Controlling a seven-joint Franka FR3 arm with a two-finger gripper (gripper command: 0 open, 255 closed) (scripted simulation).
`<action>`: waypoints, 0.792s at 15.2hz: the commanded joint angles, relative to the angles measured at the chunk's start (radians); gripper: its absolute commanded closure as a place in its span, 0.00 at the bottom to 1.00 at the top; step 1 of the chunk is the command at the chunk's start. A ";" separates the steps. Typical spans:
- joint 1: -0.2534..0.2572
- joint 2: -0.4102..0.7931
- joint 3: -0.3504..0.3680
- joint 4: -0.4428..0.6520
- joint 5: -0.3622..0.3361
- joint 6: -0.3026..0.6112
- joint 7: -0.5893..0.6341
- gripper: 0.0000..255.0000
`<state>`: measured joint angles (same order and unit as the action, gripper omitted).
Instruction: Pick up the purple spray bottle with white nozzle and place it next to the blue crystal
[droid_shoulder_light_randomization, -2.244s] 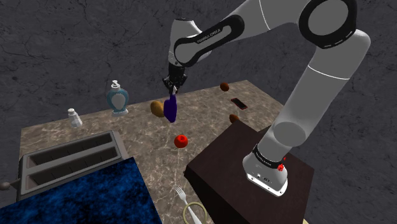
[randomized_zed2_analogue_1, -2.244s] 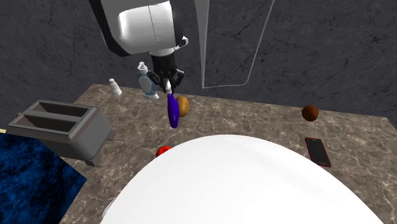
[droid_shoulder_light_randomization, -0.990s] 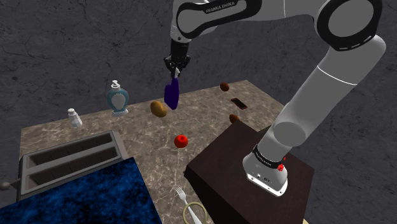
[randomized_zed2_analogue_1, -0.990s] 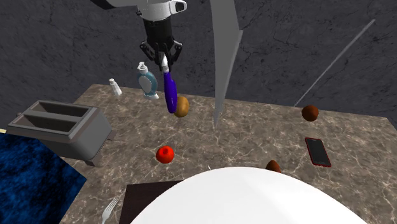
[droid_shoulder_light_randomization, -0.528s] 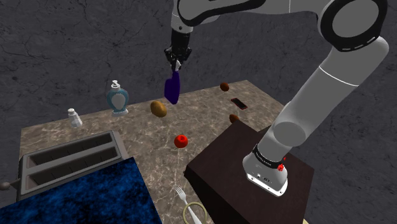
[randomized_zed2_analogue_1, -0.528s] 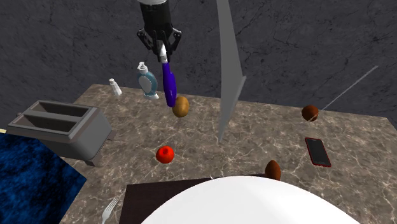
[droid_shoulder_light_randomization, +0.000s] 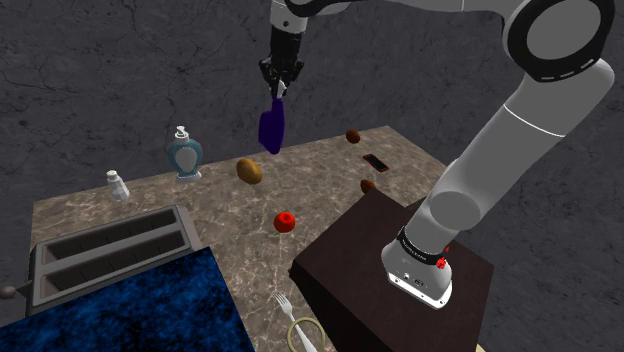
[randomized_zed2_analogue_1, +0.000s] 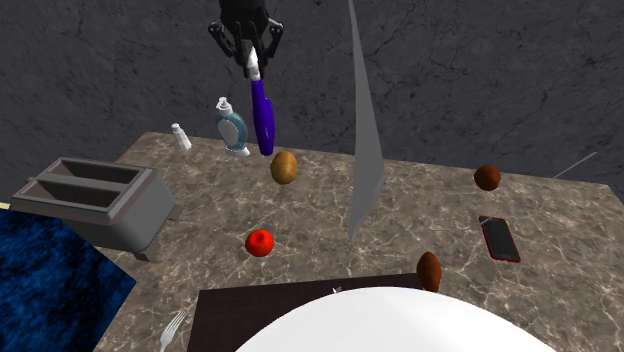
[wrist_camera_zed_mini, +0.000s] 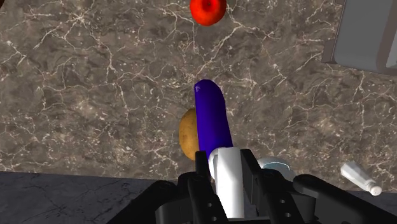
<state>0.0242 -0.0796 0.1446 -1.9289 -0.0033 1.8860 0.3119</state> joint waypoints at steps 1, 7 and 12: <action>0.000 -0.003 0.000 0.023 0.000 -0.026 -0.001 1.00; -0.001 -0.003 -0.001 0.104 0.001 -0.107 -0.002 1.00; -0.001 0.003 -0.001 0.178 0.000 -0.175 -0.002 1.00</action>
<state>0.0237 -0.0749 0.1442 -1.7635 -0.0039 1.7251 0.3106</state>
